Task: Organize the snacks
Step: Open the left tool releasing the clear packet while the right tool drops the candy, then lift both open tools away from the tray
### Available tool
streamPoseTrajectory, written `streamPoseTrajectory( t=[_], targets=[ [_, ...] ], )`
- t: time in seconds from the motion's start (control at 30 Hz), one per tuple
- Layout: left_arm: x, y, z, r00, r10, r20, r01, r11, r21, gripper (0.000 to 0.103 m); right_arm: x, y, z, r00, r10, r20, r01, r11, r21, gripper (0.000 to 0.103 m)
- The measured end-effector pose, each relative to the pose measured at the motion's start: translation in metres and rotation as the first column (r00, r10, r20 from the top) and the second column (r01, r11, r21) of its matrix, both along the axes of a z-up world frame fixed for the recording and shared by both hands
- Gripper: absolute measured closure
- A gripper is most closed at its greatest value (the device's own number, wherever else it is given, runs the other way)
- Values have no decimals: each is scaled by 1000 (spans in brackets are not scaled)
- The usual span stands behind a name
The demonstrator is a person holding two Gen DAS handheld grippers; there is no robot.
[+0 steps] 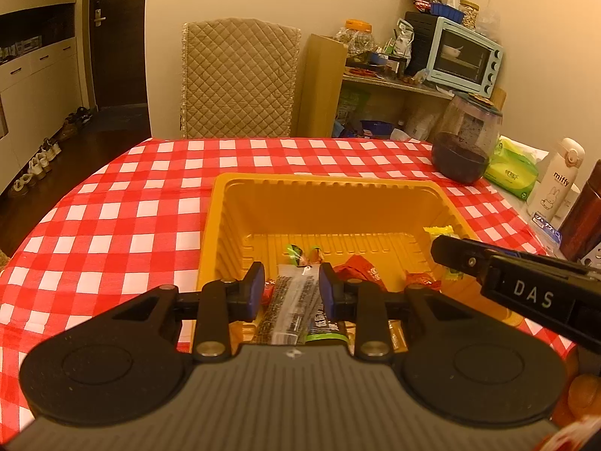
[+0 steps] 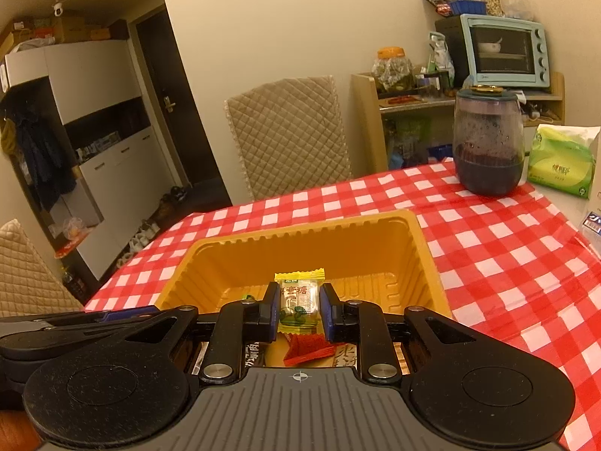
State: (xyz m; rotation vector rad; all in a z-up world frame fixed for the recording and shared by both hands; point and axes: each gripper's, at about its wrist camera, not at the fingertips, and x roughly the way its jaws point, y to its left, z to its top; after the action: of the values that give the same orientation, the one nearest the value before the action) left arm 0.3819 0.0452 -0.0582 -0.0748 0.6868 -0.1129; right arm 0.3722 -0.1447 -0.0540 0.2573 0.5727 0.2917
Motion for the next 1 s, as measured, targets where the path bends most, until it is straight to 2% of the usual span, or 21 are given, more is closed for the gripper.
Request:
streamPoseTrajectory(
  t=[0.13,0.27,0.3,1.0],
  targets=[
    [0,2,1,1000,2,3,-2,1000,-2,75,4,-2,-3,1000,4,-7,-4,1000,30,80],
    [-2,5,1,1000,10,14,-10,1000,-6,75,7,-7,-7,999,-17,-32,18,999,38,62],
    [-2,6,1,1000,12,13,-12,1000,-6,75,7,-8,-6,999,-20,-34,22,999,40,61],
    [-11,-1,4,1000,3,25,-3,1000,19,71,-2,-16,-4,998,-52,-29,52,999,-6,56]
  ],
)
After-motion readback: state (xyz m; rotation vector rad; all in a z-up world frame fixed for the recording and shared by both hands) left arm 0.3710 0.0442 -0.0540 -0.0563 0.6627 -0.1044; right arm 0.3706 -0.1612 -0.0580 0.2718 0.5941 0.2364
